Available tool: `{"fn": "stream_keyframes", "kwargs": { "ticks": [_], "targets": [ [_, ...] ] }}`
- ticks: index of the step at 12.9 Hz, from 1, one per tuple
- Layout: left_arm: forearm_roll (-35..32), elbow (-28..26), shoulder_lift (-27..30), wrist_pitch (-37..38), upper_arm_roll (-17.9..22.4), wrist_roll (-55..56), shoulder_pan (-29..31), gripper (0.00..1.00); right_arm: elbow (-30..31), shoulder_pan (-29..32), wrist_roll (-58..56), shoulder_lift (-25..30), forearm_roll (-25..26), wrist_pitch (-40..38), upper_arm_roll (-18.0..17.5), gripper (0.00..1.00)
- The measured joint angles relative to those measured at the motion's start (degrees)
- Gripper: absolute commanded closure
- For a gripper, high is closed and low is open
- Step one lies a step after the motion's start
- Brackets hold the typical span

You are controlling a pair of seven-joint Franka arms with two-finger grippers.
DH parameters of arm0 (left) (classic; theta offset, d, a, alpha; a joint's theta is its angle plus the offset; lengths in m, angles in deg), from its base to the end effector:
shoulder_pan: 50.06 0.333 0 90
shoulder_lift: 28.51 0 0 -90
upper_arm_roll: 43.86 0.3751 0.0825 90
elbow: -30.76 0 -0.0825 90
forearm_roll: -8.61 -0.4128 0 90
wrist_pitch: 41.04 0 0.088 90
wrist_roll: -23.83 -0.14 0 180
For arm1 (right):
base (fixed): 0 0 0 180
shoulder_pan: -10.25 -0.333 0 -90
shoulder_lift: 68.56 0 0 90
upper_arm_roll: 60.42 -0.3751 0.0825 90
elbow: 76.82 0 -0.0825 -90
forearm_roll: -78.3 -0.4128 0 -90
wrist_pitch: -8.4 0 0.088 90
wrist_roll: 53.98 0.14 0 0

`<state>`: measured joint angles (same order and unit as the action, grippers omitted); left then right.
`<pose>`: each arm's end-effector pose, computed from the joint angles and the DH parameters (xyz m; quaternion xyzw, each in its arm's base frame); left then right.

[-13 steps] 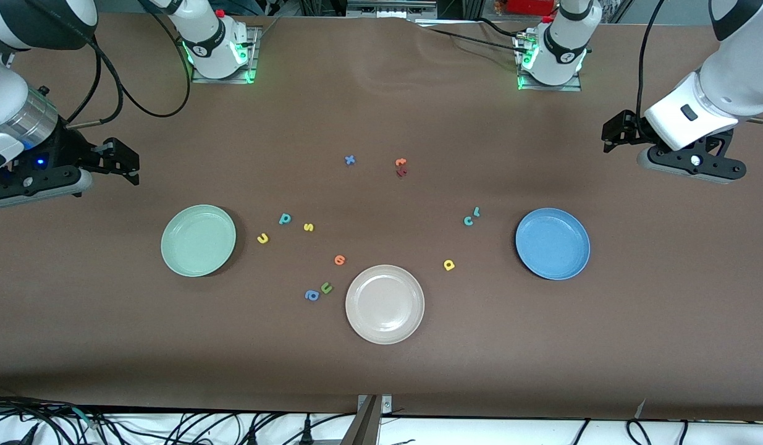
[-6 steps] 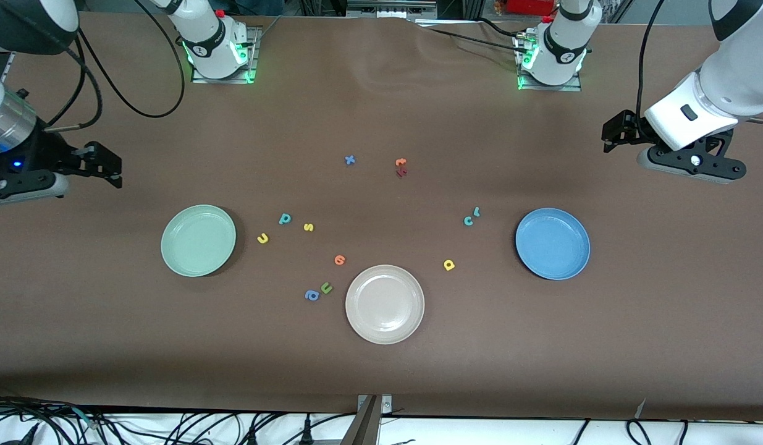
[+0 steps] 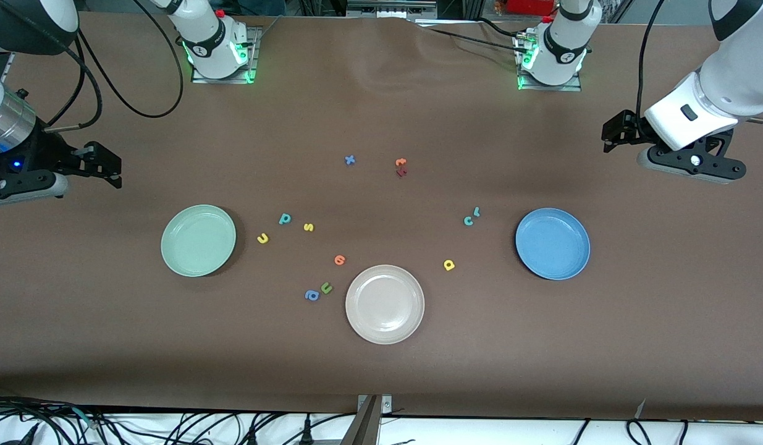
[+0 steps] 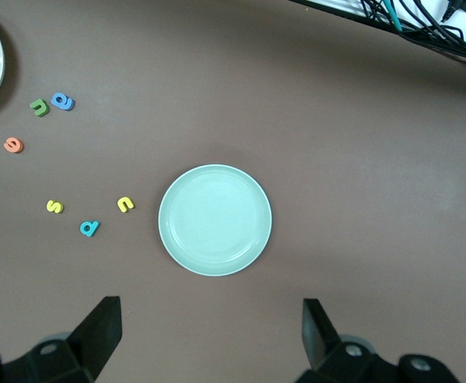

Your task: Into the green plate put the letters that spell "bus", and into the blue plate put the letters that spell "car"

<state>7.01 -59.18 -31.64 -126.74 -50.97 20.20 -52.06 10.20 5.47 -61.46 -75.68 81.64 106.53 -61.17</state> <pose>0.5822 -0.0872 0.6134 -0.9917 0.1107 0.0635 0.0136 0.6413 0.0542 0.6141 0.9922 0.1162 0.0343 0.0288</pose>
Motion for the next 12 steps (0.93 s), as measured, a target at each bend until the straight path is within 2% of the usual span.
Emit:
{"fn": "stream_keyframes", "kwargs": {
  "ticks": [12],
  "targets": [
    [0.0, 0.0, 0.0, 0.0, 0.0, 0.0, 0.0, 0.0, 0.0, -1.3, 0.0, 0.0, 0.0, 0.0, -0.1, 0.0]
  ]
}}
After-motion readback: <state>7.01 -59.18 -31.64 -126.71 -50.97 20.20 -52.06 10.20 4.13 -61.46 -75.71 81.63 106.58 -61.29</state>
